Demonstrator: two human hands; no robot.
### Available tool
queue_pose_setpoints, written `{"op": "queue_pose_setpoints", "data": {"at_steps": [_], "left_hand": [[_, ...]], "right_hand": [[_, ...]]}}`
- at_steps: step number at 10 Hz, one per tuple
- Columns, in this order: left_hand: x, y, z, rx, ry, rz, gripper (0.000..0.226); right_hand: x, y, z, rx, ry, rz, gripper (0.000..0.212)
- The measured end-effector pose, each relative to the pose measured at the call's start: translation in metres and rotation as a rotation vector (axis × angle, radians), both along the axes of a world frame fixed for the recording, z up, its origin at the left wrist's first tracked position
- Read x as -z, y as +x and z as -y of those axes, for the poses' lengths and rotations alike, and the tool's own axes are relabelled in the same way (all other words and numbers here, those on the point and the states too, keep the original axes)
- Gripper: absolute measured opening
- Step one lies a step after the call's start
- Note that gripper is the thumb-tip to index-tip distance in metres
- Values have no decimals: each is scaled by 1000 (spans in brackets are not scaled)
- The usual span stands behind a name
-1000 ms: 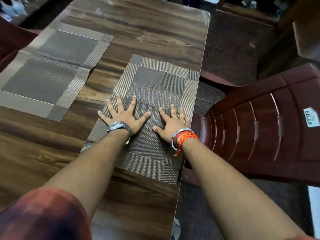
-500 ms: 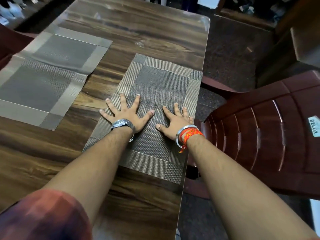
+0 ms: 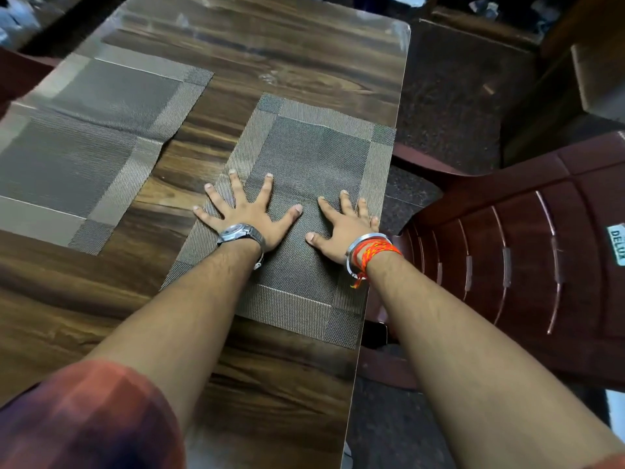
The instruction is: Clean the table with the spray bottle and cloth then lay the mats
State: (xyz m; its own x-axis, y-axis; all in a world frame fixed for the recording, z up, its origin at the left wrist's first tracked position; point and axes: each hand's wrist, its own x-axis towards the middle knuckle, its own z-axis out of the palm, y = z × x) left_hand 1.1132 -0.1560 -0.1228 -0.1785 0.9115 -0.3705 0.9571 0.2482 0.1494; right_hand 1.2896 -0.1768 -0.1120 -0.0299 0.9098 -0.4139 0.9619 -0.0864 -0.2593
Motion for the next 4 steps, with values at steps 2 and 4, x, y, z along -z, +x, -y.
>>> {"op": "queue_pose_setpoints", "data": {"at_steps": [2, 4], "left_hand": [[0, 1, -2, -22, 16, -4, 100], [-2, 3, -2, -10, 21, -4, 100]], "right_hand": [[0, 1, -3, -3, -4, 8, 80], [1, -1, -2, 10, 24, -10, 80]]}}
